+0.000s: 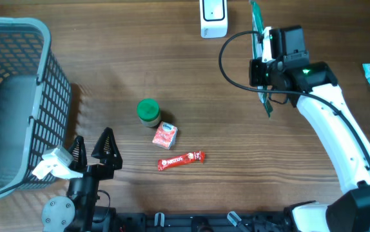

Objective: Scan the item barcode
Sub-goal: 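Hold the glove bag up in front of the barcode scanner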

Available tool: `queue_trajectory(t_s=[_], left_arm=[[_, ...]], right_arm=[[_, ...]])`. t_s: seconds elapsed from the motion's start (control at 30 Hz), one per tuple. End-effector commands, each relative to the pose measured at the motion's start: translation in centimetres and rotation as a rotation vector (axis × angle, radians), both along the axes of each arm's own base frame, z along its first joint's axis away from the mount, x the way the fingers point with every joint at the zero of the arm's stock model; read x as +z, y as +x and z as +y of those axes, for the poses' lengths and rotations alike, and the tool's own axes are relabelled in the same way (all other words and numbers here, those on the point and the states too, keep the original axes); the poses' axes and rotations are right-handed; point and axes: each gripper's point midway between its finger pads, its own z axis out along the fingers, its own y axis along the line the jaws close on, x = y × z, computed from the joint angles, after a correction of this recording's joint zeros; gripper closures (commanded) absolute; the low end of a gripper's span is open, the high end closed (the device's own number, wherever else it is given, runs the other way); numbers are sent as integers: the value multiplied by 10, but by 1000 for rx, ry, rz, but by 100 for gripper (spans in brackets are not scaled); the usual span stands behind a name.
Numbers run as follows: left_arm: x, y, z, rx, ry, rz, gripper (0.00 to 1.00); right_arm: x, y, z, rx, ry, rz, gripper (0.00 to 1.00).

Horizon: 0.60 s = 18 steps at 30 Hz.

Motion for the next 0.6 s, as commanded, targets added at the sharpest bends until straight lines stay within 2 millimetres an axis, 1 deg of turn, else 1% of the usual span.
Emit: queue_trajectory(t_s=[0.0,0.13,0.17,0.23,0.27,0.33,0.37,0.4,0.47,0.57], left_arm=[[-1,0,-3,-17,6,-1,0],[-1,0,-3,-17,6,-1,0],[-1,0,-3,-17,6,-1,0],[-1,0,-3,-17,6,0,0],[-1,0,-3,-17,6,0,0],[-1,0,-3,-17,6,0,0],[-1,0,-3,-17,6,0,0],[-1,0,-3,-17,6,-1,0],[-1,0,-3,-17,6,-1,0],[-1,0,-3,-17,6,0,0]], right_arm=[[-23,27,-4,74,-119,-26,95],[-45,55,-15,26,-214,-60,95],[-48,61,-17,28,-243,-74,95],[-50,75,-21,33,-297,-118,95],[-45,85,-22,14,-310,-163,95],[-36,98,-16,20,-310,-224,95],[-31,108,-10,54,-338,-272,95],[-27,114,-9,62,-369,-304,95],[-32,129,-6,94,-469,-344,95],[-52,145,-5,139,-639,-358,96]])
